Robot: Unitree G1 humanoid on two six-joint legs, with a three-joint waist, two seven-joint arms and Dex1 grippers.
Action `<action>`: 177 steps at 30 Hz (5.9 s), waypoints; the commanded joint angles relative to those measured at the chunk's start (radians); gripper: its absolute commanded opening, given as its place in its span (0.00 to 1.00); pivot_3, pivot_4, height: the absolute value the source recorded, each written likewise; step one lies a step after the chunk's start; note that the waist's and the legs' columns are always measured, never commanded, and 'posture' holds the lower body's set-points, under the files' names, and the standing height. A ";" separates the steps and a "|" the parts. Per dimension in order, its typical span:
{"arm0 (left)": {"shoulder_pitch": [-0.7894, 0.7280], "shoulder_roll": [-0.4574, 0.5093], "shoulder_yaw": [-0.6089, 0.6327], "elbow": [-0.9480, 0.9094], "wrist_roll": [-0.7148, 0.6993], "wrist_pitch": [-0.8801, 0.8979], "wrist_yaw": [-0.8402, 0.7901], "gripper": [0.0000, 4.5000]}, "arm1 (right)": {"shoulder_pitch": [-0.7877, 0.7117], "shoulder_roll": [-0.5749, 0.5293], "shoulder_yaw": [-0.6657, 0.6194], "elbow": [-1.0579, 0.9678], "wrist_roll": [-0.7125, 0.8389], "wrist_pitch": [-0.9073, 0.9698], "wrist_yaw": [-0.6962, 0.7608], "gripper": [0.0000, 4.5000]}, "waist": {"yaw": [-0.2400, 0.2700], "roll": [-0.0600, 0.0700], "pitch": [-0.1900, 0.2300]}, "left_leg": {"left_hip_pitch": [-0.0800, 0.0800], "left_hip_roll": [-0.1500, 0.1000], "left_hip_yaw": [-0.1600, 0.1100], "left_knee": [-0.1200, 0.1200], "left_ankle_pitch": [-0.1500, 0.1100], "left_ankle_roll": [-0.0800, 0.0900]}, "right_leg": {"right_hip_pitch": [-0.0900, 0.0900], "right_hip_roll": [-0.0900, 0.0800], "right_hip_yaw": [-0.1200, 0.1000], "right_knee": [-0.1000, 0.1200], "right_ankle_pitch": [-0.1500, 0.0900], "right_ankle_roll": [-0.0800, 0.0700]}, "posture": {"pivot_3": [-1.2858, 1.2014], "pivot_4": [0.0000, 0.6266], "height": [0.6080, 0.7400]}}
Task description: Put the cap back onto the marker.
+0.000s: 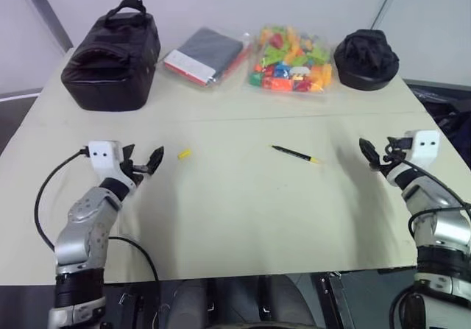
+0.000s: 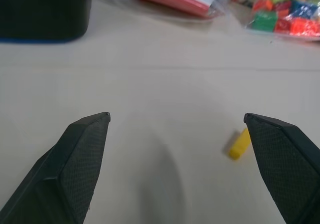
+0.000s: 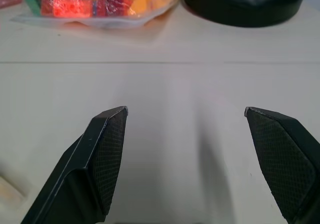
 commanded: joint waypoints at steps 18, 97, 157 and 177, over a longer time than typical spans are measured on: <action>-0.003 0.204 0.019 -0.087 -0.073 0.081 -0.223 1.00 | -0.052 -0.071 0.025 -0.114 0.006 0.030 0.059 0.86 | -0.003 -0.001 0.001 | 0.000 0.000 0.000 0.000 0.000 0.000 | -0.001 0.001 0.000 0.000 0.000 0.000 | 0.52 0.24 1.00; -0.520 0.340 -0.326 0.485 0.186 -0.277 -0.945 1.00 | -0.554 -0.021 0.466 0.723 -0.250 -0.380 0.755 0.86 | -0.004 -0.001 0.003 | -0.015 0.002 0.007 0.019 0.003 -0.003 | -0.016 0.007 -0.005 0.017 0.005 0.008 | 0.52 0.24 1.00; -0.367 0.370 -0.254 0.559 0.214 -0.338 -0.808 1.00 | -0.587 -0.066 0.618 0.005 -0.396 -0.072 0.793 0.01 | 0.002 0.000 0.003 | -0.015 0.004 0.005 0.019 0.002 -0.002 | -0.018 0.008 -0.002 0.020 0.004 0.008 | 0.52 0.24 1.00; -0.553 0.202 -0.306 0.995 0.344 -0.558 -0.728 1.00 | -0.496 -0.066 0.572 -0.207 -0.179 0.231 0.769 0.01 | 0.002 0.000 0.003 | -0.015 0.003 0.004 0.020 0.002 -0.002 | -0.018 0.009 -0.003 0.020 0.005 0.008 | 0.52 0.24 1.00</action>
